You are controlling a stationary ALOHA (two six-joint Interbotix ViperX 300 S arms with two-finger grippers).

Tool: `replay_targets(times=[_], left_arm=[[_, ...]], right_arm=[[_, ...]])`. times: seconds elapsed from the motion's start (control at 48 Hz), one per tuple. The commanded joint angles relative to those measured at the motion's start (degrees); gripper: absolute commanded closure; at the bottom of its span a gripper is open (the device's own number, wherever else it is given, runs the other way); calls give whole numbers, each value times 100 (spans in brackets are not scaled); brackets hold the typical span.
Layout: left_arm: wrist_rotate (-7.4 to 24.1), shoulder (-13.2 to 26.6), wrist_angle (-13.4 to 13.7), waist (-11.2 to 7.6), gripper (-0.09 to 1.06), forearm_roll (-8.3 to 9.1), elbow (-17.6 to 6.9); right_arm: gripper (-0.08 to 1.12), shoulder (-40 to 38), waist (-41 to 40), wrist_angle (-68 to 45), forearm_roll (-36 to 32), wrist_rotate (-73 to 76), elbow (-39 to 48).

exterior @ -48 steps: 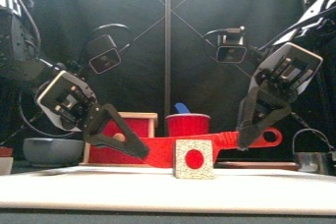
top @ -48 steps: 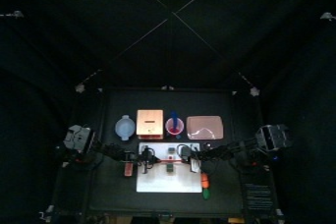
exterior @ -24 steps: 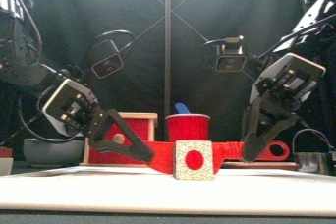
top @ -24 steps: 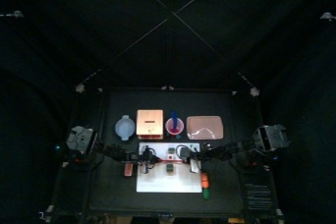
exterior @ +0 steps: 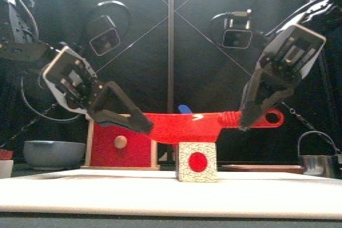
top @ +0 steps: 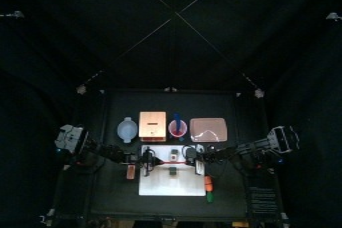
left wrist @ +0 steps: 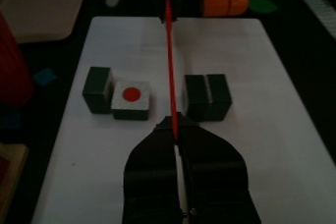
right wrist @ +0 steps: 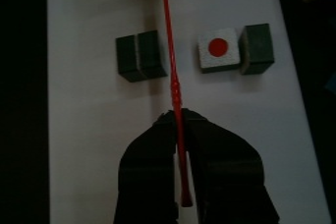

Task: Cut the sushi into 4 pieces with the knife
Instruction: Cut the sushi into 4 pieces

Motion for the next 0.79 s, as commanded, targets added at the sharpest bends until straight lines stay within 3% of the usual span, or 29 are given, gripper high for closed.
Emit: replay_targets(times=[0.021, 0.292, 0.604, 0.792], left_arm=[[9, -53, -26, -132, 90, 88, -149], [-35, 176, -26, -308, 90, 79, -193], [-35, 492, -26, -308, 90, 53, -237], [-44, 905, -26, -316, 90, -167, -246]], right_arm=[[103, -141, 97, -44, 26, 18, -70], [103, 123, 141, -70, 35, 26, -97], [103, 448, 105, -79, 35, 26, -167], [103, 817, 105, -79, 88, 26, -237]])
